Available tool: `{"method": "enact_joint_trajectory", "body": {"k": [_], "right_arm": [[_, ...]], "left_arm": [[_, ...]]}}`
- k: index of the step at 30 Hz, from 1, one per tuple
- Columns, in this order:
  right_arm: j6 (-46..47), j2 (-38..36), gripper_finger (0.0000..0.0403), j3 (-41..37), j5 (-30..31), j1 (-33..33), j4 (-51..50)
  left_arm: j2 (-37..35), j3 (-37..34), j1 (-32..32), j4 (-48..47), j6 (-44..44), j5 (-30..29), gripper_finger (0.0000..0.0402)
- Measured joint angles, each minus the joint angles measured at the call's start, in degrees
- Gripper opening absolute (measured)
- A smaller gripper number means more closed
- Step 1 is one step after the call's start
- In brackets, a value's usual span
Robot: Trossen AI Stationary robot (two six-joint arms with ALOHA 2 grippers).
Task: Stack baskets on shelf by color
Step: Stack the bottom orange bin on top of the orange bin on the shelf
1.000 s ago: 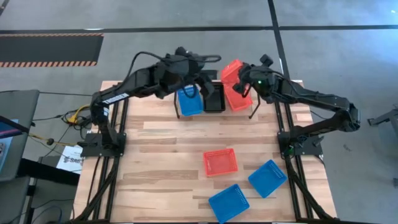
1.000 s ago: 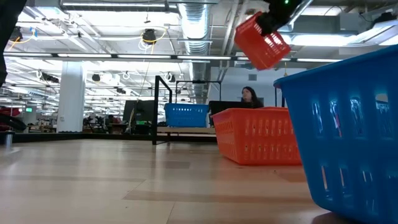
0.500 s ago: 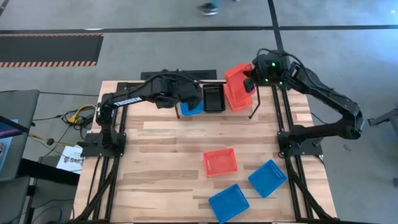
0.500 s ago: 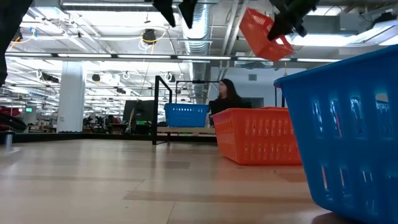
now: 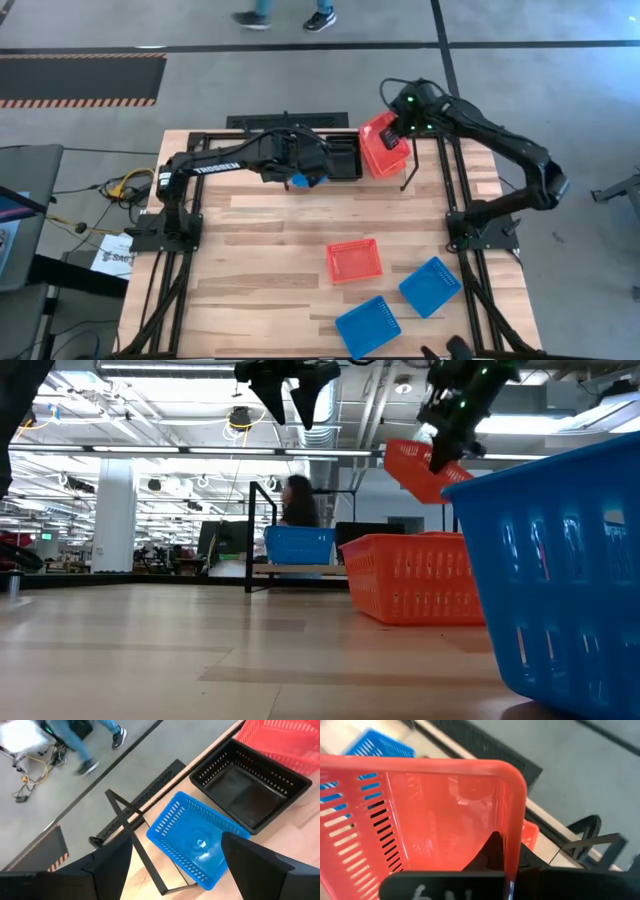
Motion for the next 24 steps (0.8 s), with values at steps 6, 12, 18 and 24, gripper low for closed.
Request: {"method": "enact_joint_trajectory", "body": {"k": [6, 12, 18, 24], "right_arm": [[-1.58, 5.17, 0.0000, 0.00, -1.69, -1.49, -0.09], [-1.71, 8.39, 0.0000, 0.00, -1.97, -2.78, -1.33], [-1.65, 10.41, 0.0000, 0.00, -0.98, -4.60, -2.58], [-1.18, 12.85, 0.0000, 0.00, -1.06, -5.03, -3.98]], "left_arm": [[0.00, -0.02, -0.49, 1.15, -0.15, -0.15, 0.0293], [0.00, -0.02, -0.52, 1.43, -0.67, -0.37, 0.0293], [0.00, -0.02, -0.52, 1.43, -0.67, -0.37, 0.0293], [0.00, -0.02, -0.52, 1.77, -0.67, -0.35, 0.0293]]}}
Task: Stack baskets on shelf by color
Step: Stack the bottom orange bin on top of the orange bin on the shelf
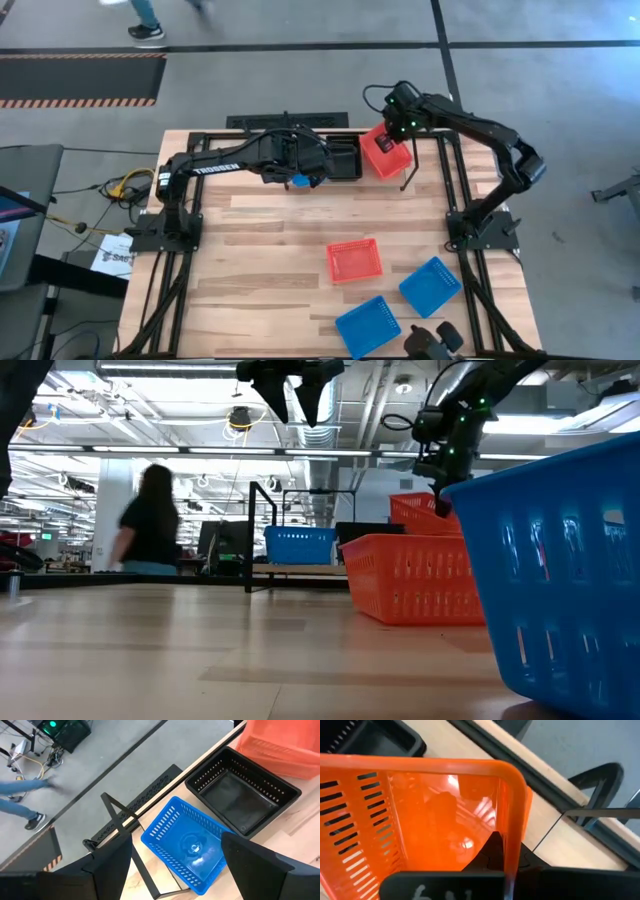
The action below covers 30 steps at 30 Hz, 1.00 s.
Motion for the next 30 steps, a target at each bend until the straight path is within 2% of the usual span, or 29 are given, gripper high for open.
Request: {"method": "enact_joint_trajectory", "body": {"k": [7, 30], "right_arm": [[-0.17, 2.14, 0.0000, 0.00, -0.03, 0.00, -0.71], [-2.60, 1.91, 0.0001, 0.00, 1.37, -0.74, -6.82]], "left_arm": [[0.00, 0.00, 0.00, 0.00, 0.00, 0.00, 0.0293], [0.00, 0.00, -0.02, 0.04, 0.46, 0.39, 0.0293]]}}
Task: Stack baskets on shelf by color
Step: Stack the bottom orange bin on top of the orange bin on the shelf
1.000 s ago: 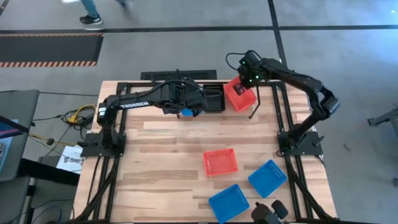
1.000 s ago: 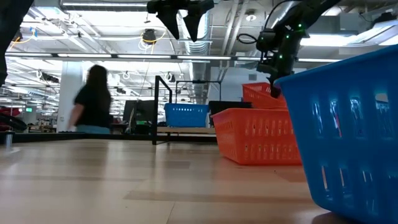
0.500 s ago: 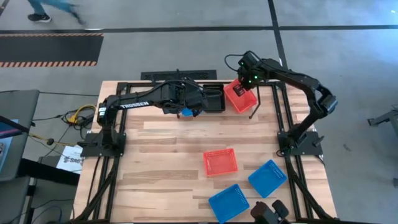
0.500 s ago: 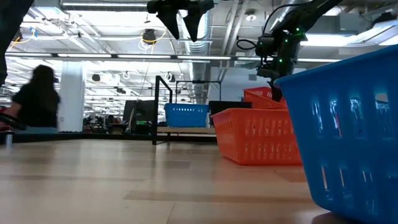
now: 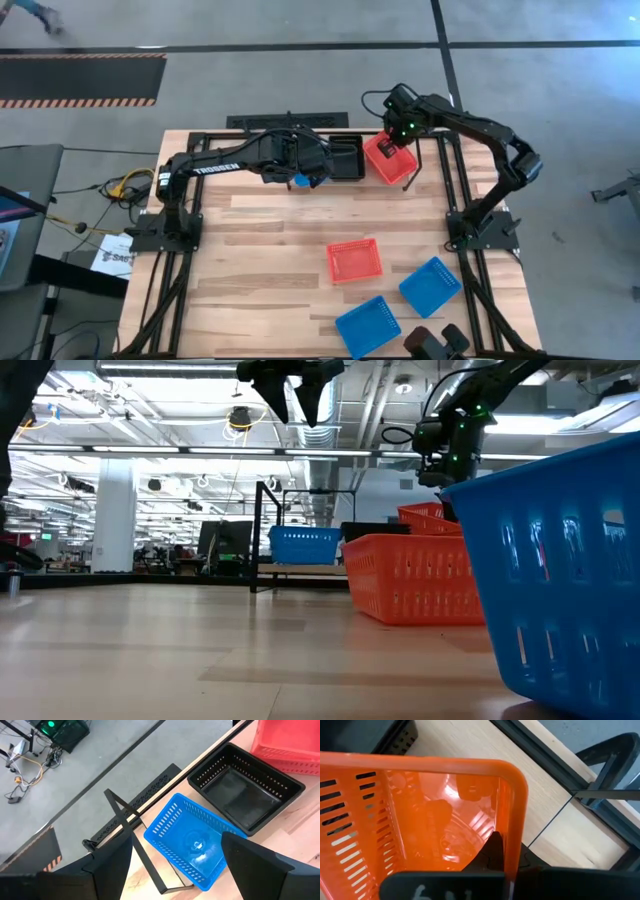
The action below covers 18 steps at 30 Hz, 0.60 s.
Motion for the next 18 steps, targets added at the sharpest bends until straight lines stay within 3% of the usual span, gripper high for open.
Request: {"method": "enact_joint_trajectory", "body": {"k": [6, 18], "right_arm": [[-1.29, 0.00, 0.0011, 0.00, 1.26, 0.13, -0.06], [-2.53, 0.00, 0.0084, 1.30, 6.92, 3.20, 1.34]], "left_arm": [[0.00, 0.01, 0.00, 0.03, 0.00, -0.02, 0.0293], [-0.02, 0.02, 0.02, 0.51, 0.00, -0.04, 0.0293]]}}
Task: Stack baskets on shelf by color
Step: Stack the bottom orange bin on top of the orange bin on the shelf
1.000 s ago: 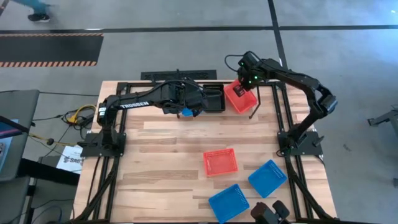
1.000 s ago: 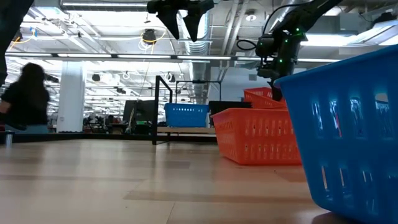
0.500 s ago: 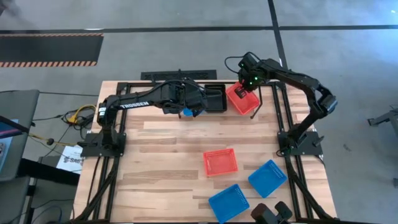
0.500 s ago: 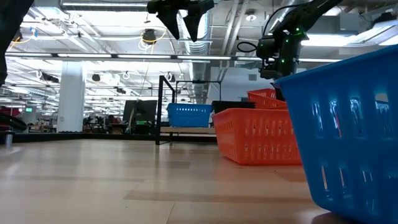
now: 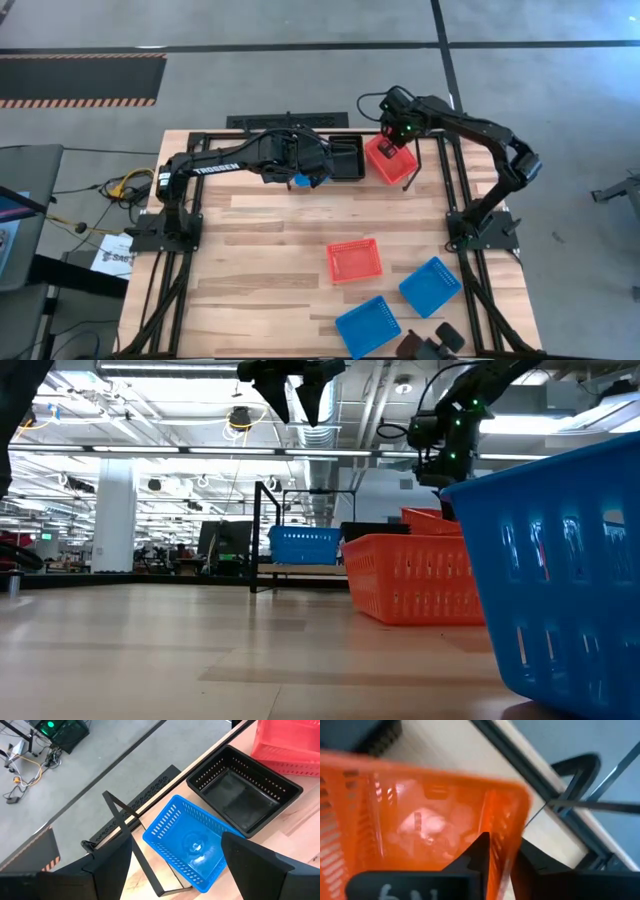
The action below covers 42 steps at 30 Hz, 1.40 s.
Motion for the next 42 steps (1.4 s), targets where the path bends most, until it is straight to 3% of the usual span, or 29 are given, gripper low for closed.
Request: {"method": "enact_joint_trajectory", "body": {"k": [13, 23, 36, 42], "right_arm": [[-1.65, -0.09, 0.0118, 12.70, 0.68, 3.67, -6.49], [-3.18, 1.68, 0.0116, 13.58, -0.06, 5.65, -5.60], [-4.85, 9.13, 0.0066, 13.57, -0.89, 5.63, -5.61], [-4.92, 9.28, 0.0050, 13.56, -0.85, 5.52, -5.56]], "left_arm": [[0.00, 0.00, 0.00, -0.07, 0.02, -0.04, 0.0293], [0.00, 0.00, 0.00, -0.09, 0.04, -0.09, 0.0293], [-0.02, 0.02, 0.00, -0.12, -0.07, -0.07, 0.0293], [-0.02, 0.02, 0.00, -0.11, -0.28, -0.04, 0.0293]]}}
